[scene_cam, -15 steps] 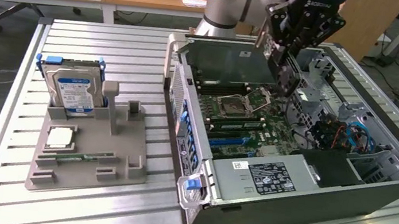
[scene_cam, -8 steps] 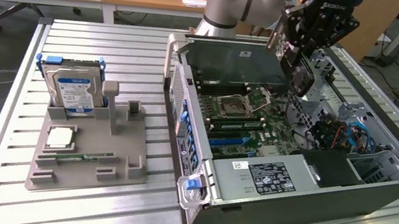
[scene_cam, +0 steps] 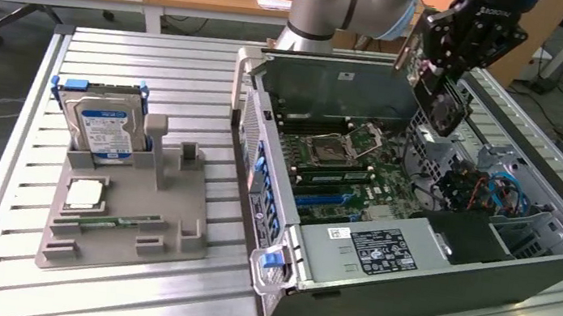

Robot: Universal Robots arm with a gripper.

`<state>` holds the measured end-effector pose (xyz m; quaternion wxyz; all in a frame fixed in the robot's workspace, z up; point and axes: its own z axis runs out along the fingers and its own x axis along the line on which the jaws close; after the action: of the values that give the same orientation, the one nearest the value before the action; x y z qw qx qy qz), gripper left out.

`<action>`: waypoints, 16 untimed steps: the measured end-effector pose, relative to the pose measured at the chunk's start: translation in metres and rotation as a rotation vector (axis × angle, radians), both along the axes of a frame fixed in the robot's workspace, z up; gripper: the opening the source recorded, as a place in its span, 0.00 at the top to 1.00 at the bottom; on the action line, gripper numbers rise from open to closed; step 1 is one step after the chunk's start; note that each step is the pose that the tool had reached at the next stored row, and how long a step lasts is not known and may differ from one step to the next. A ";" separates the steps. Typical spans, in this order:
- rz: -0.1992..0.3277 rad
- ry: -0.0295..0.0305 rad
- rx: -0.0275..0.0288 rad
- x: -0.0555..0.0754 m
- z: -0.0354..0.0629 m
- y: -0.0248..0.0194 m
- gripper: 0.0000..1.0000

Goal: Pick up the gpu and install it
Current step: 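Pick up the gpu and move the gpu toward the slot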

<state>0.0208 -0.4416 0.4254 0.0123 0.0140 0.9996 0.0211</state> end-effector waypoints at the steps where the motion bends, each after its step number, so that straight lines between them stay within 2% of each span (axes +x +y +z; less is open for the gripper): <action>1: 0.000 0.0000 -0.0001 0.003 0.0000 0.0000 0.74; 13: 0.000 0.0001 -0.0001 0.035 0.0001 0.0001 0.74; 16: 0.000 0.0000 -0.0001 0.038 0.0000 0.0002 0.74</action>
<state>0.0585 -0.4414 0.4255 0.0123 0.0140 0.9996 0.0211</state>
